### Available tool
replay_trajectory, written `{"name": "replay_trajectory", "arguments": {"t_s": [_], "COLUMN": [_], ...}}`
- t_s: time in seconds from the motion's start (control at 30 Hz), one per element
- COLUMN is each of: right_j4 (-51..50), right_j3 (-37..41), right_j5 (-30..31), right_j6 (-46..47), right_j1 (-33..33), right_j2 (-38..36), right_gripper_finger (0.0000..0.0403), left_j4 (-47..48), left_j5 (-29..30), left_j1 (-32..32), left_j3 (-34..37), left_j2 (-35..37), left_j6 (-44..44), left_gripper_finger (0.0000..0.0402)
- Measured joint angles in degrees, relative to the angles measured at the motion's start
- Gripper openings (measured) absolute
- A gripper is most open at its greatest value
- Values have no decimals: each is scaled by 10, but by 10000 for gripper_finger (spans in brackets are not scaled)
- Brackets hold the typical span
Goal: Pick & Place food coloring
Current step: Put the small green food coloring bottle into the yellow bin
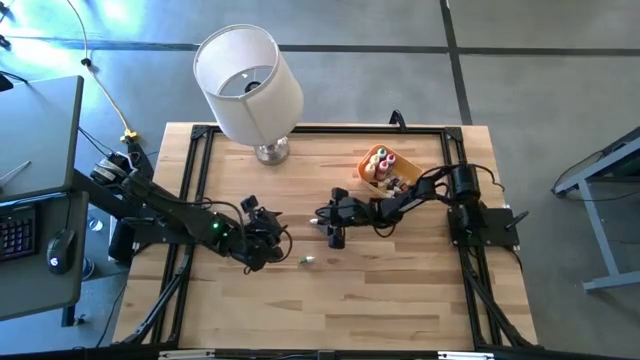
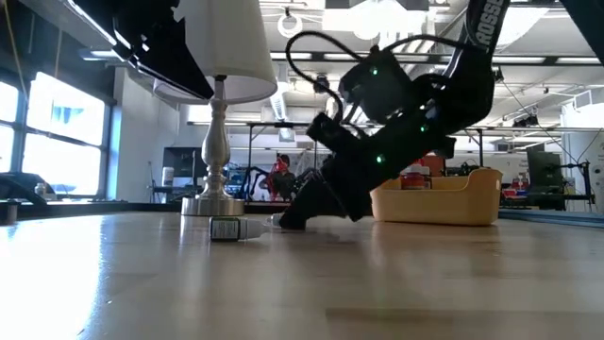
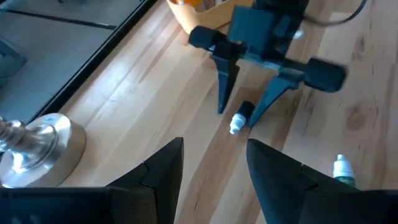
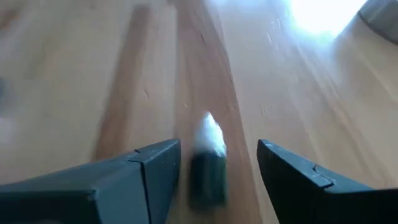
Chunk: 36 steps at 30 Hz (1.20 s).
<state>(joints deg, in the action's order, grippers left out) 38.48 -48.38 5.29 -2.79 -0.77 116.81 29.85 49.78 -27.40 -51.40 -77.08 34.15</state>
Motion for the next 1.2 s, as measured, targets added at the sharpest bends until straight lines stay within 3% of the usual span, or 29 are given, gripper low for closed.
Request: {"name": "replay_trajectory", "arguments": {"t_s": [0.27,0.67,0.87,1.0,1.2], "right_j4": [-6,-7,-95,-200,-451], "right_j3": [-2,-1,4,1,1], "right_j5": [-30,-37,-44,33,229], "right_j6": [36,53,54,52,65], "right_j1": [-13,-16,-14,-14,-11], "right_j2": [26,24,-50,-157,-323], "right_gripper_finger": [199,80,68,84,77], "left_j4": [-13,-29,-27,-28,-28], "left_j5": [-14,-14,-12,-12,-13], "left_j1": [0,0,0,0,0], "left_j3": [0,0,0,0,0], "left_j2": [0,0,0,-1,-1], "left_j6": [6,6,-2,-9,-9], "left_gripper_finger": [172,172,172,172,172]}}
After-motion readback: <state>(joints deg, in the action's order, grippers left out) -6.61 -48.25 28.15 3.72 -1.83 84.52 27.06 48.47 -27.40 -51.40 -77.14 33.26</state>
